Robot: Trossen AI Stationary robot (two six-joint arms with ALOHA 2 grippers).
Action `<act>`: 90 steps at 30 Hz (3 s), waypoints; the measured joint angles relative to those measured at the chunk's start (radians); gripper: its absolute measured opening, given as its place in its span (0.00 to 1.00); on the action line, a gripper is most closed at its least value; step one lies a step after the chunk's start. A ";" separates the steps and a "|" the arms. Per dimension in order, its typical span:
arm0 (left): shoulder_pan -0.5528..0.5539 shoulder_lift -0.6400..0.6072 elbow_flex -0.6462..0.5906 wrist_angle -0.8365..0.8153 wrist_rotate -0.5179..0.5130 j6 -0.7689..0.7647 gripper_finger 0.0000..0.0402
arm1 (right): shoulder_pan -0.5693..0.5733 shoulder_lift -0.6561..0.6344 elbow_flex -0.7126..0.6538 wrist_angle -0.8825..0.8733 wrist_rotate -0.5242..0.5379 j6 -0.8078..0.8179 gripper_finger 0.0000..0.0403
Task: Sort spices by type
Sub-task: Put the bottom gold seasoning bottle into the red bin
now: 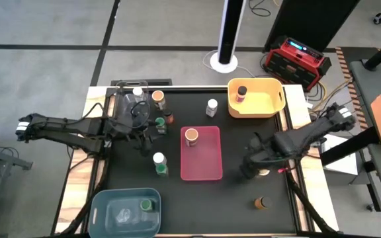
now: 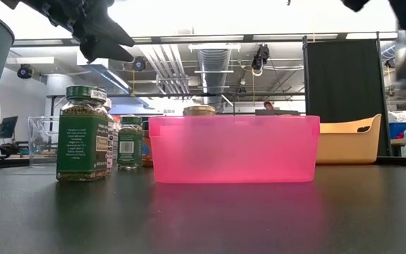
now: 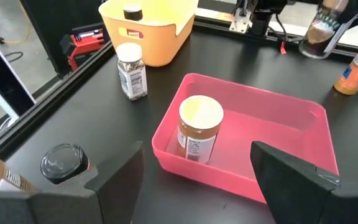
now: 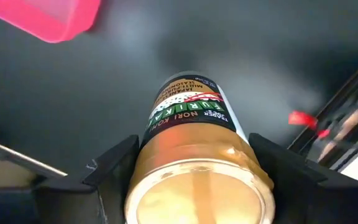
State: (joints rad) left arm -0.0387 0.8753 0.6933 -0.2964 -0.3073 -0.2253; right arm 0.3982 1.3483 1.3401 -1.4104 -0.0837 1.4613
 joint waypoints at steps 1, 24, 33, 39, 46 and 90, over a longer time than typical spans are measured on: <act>0.000 0.000 0.000 0.008 0.000 0.002 0.69 | -0.023 0.038 0.036 -0.024 0.000 -0.058 0.65; 0.000 -0.080 0.000 0.004 0.002 0.007 0.69 | -0.302 0.553 0.659 -0.125 0.043 -0.925 0.65; 0.000 -0.082 0.000 0.004 0.002 0.007 0.69 | -0.330 0.623 0.668 -0.048 0.026 -1.012 0.65; 0.000 -0.087 0.000 0.005 0.001 0.007 0.69 | -0.335 0.659 0.667 -0.005 0.008 -1.056 0.65; 0.000 -0.087 0.000 0.003 0.001 0.007 0.69 | -0.335 0.703 0.667 0.012 -0.003 -1.072 0.65; 0.000 -0.086 0.000 -0.019 0.001 0.007 0.69 | -0.343 0.701 0.862 -0.034 0.079 -1.087 0.71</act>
State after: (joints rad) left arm -0.0387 0.7895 0.6933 -0.3151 -0.3064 -0.2182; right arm 0.0556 2.0493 2.2022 -1.4439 -0.0051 0.3741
